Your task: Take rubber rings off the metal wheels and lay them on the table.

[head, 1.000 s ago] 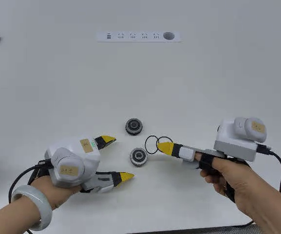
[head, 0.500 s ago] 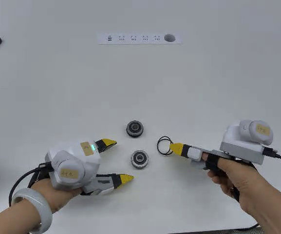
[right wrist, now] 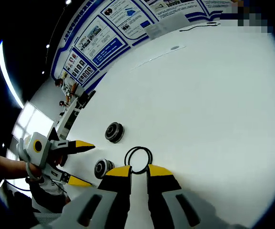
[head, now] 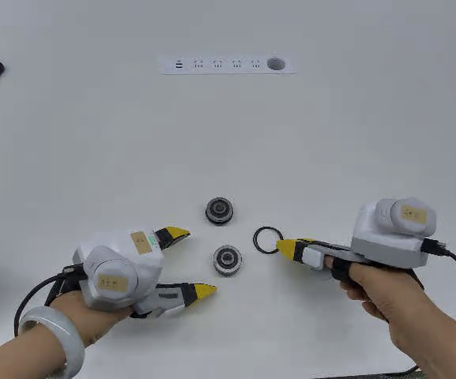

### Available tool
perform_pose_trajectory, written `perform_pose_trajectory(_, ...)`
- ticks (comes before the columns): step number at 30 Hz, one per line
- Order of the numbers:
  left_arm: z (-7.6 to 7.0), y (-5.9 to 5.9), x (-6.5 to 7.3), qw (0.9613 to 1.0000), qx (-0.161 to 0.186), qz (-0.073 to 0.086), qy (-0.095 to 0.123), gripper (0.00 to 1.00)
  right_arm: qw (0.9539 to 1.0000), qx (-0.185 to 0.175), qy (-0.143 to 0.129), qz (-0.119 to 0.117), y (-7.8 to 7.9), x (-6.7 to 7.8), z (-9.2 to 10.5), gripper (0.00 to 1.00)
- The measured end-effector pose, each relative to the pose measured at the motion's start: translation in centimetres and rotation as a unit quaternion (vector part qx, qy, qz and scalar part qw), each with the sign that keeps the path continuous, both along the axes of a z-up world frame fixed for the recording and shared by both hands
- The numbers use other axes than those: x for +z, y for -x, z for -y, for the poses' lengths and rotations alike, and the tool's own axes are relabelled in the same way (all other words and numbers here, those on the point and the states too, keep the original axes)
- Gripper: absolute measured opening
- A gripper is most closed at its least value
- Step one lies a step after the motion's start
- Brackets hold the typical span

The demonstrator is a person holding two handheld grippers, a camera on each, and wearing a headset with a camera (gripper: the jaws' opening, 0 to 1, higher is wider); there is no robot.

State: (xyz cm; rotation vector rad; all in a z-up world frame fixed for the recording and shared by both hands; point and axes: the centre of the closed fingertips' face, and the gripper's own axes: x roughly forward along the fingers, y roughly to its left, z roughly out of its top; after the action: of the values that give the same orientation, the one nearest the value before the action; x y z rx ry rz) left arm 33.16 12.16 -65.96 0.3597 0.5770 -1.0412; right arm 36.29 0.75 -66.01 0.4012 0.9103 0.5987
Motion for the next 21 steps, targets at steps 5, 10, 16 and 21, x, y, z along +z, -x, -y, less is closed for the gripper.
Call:
perform_pose_trajectory(5,0.0,-0.3,0.2,1.0000,0.003,0.003,0.002,0.55,0.9999,0.000,0.001,0.010,-0.3,0.3,0.0,0.16)
perform_pose_trajectory(10,-0.2,-1.1,0.9,0.9998,0.017,0.010,0.008,0.53,0.9999,-0.002,-0.008,0.014,-0.7,0.7,-0.4,0.16)
perform_pose_trajectory(16,-0.3,-2.5,1.7,0.9991,0.036,0.018,0.014,0.49,0.9996,-0.001,-0.021,0.016,-1.1,1.2,-1.3,0.15)
perform_pose_trajectory(21,-0.2,-3.5,2.0,0.9988,0.041,0.023,0.015,0.47,0.9994,0.006,-0.026,0.019,-1.5,1.5,-2.1,0.15)
